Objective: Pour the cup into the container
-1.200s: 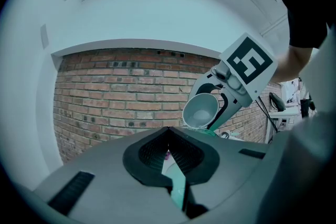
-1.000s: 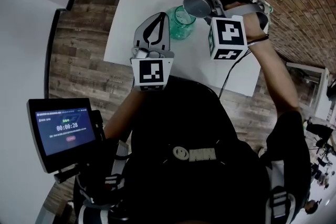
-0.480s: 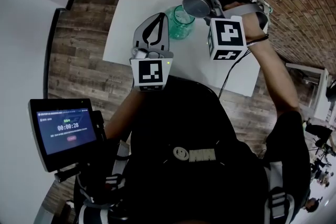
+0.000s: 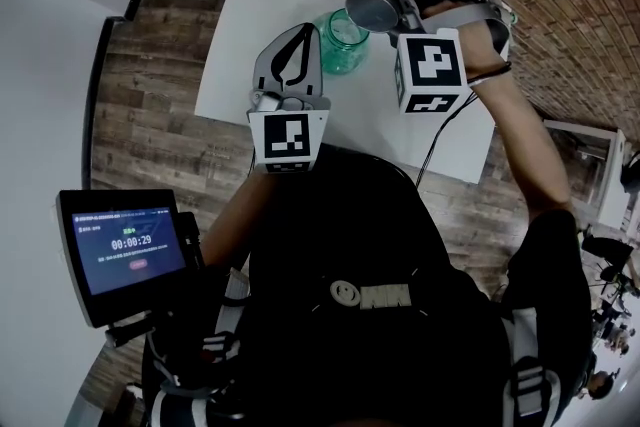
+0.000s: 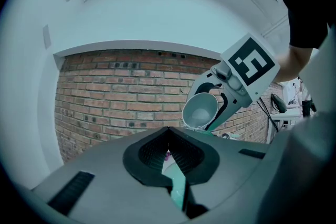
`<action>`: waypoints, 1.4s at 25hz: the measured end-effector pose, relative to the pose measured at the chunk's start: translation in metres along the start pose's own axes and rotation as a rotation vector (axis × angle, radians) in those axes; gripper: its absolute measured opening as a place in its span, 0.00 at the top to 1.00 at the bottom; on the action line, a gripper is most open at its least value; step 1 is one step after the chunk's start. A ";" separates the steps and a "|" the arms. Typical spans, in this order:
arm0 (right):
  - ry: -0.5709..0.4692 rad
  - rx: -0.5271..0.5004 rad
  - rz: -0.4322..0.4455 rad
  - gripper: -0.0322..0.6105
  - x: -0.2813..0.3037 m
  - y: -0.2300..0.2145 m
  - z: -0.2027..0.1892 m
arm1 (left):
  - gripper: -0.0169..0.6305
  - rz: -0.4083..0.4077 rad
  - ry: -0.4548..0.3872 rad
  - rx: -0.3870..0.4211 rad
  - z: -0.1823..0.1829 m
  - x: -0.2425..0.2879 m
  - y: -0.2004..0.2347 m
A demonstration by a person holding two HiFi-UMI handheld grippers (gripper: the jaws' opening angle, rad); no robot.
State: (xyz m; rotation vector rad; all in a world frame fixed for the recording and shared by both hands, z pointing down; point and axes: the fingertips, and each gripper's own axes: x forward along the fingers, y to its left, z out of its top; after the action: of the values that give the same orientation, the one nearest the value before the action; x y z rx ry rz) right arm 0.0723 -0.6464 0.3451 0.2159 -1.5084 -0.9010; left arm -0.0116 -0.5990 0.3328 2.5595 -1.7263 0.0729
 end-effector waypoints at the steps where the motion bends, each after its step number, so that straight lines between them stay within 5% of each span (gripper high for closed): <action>1: -0.001 -0.002 0.000 0.53 0.000 0.000 0.001 | 0.98 0.000 -0.002 -0.002 0.001 0.000 0.000; 35: 0.004 -0.056 -0.007 0.53 -0.003 -0.005 0.001 | 0.98 -0.019 -0.009 -0.001 0.005 0.005 -0.005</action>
State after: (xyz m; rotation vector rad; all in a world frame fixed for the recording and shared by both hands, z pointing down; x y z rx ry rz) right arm 0.0696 -0.6476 0.3397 0.1819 -1.4769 -0.9469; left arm -0.0051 -0.6026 0.3276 2.5792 -1.7035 0.0592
